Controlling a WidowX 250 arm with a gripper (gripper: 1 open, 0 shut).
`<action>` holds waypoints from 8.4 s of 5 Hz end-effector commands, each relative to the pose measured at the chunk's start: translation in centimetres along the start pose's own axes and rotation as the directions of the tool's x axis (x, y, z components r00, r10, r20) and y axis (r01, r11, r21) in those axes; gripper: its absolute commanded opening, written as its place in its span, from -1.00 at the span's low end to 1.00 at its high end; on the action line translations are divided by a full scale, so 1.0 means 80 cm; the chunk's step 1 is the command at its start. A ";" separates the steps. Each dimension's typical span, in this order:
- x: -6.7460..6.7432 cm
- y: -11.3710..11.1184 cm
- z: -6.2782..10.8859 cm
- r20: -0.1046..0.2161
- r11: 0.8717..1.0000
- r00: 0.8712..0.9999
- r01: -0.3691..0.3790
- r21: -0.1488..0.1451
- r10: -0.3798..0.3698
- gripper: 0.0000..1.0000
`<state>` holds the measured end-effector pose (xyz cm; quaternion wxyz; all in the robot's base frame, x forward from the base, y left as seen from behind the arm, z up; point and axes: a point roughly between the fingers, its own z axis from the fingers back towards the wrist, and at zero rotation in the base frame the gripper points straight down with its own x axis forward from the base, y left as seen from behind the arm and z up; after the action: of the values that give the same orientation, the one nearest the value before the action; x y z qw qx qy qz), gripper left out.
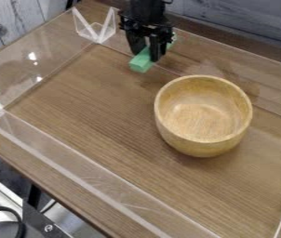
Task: Remove the green block from inside the brown bowl and put it on the table
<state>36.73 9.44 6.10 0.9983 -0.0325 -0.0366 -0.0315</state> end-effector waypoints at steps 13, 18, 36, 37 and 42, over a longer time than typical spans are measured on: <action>-0.072 0.041 0.029 0.108 0.971 0.967 -0.235 0.032 0.231 -1.00; -0.085 0.078 -0.005 -0.005 0.938 0.941 -0.336 0.084 0.337 1.00; -0.031 0.030 0.060 0.031 1.000 0.999 0.030 0.002 -0.030 -1.00; -0.022 0.040 0.049 0.045 1.000 0.999 -0.008 -0.018 0.008 -1.00; 0.005 0.067 -0.002 -0.011 0.999 1.000 -0.016 -0.036 0.016 -1.00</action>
<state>36.42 14.27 3.38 0.9975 -0.0669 0.0013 -0.0204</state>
